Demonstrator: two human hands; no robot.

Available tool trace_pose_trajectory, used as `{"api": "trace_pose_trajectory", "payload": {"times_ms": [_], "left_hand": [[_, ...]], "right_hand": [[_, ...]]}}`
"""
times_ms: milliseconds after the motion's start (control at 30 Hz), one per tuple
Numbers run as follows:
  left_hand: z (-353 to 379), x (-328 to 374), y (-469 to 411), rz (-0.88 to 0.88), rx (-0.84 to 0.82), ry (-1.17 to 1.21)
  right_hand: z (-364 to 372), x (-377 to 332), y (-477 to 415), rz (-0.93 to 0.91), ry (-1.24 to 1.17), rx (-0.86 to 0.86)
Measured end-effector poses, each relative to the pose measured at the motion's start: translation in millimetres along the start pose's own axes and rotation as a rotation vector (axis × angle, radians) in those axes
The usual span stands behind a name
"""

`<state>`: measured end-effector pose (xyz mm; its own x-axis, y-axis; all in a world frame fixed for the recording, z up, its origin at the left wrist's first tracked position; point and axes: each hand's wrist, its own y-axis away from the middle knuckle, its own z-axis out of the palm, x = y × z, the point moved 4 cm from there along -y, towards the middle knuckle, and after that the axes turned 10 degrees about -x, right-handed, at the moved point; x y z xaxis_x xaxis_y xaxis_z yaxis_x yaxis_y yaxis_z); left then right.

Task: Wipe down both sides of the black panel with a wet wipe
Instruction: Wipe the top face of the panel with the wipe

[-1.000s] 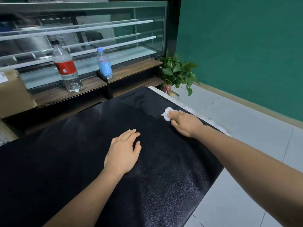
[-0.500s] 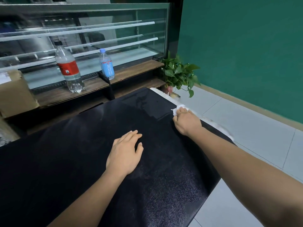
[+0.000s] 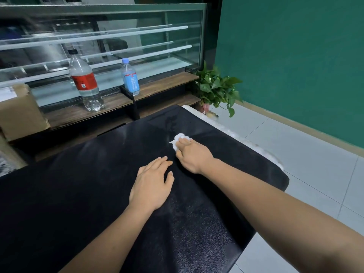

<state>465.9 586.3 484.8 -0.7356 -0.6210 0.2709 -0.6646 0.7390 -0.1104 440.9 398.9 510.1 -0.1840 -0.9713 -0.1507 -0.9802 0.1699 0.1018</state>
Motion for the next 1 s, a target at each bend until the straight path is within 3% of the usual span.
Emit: {"api": "trace_pose_trajectory", "payload": {"times_ms": [300,667,1000], "left_hand": [[-3,1,0,-0.002,0.005,0.025],[-3,1,1,-0.008,0.001,0.040],[-2,1,1,-0.004,0.007,0.038]], "right_hand": [[-12,34,0,-0.080,0.060,-0.068],[-37,123,6,0.231,0.005,-0.045],[-27,87,-25,0.363,0.009,0.043]]}}
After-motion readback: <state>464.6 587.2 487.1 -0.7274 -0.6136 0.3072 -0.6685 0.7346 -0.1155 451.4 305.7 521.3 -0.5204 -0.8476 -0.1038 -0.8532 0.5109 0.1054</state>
